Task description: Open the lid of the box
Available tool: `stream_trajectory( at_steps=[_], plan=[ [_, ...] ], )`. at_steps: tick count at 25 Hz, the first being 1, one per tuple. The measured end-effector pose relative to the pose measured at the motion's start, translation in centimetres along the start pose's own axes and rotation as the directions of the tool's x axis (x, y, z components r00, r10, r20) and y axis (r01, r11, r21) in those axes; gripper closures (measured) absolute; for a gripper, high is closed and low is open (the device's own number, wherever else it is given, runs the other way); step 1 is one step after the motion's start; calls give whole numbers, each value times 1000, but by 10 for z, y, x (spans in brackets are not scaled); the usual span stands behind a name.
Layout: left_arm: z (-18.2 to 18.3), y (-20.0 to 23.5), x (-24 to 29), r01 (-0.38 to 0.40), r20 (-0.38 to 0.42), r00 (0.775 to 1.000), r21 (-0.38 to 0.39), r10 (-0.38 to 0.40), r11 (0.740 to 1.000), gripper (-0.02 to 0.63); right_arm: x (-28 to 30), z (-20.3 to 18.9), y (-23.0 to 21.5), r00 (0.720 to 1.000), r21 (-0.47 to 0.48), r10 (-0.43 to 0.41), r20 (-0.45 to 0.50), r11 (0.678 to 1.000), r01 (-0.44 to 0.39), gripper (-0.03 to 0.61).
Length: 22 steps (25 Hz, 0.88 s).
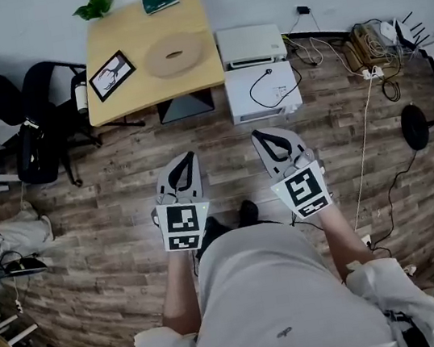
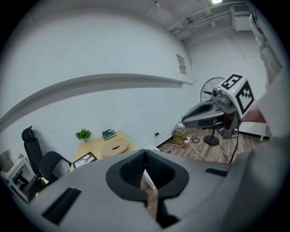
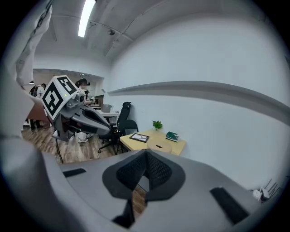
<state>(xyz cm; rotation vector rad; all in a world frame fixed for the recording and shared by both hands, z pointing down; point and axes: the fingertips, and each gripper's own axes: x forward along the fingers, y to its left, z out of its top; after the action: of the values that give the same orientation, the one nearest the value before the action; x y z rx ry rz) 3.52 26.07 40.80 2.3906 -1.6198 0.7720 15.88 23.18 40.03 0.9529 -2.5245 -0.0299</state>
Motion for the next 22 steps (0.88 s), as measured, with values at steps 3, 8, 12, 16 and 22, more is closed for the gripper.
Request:
stream_trajectory(
  at_steps=[3,8,12,16,22],
  plan=[
    [-2,-6,-1,-3,-3,1000,-5,3,1000,607,-4,-3,0,1000,-4,5,0,1000,-5,578],
    [-3,-9,3,-4,-10,1000,-12,4,1000,607,-4,-4,-6,1000,1,0,2,1000,0,578],
    [2,-10,9,2,-8,1000,-11,-2,1000,607,-1,-5,-13,1000,3,2,-3,1000,-2,578],
    [3,-8,14,12,-11,1000,-9,-12,1000,606,5,-5,-15,1000,10,3,-11,1000,-3,578],
    [11,14,22,15,5,1000,-19,-15,1000,606,26,6,-17,1000,9,9,-24,1000,-9,578]
  ],
)
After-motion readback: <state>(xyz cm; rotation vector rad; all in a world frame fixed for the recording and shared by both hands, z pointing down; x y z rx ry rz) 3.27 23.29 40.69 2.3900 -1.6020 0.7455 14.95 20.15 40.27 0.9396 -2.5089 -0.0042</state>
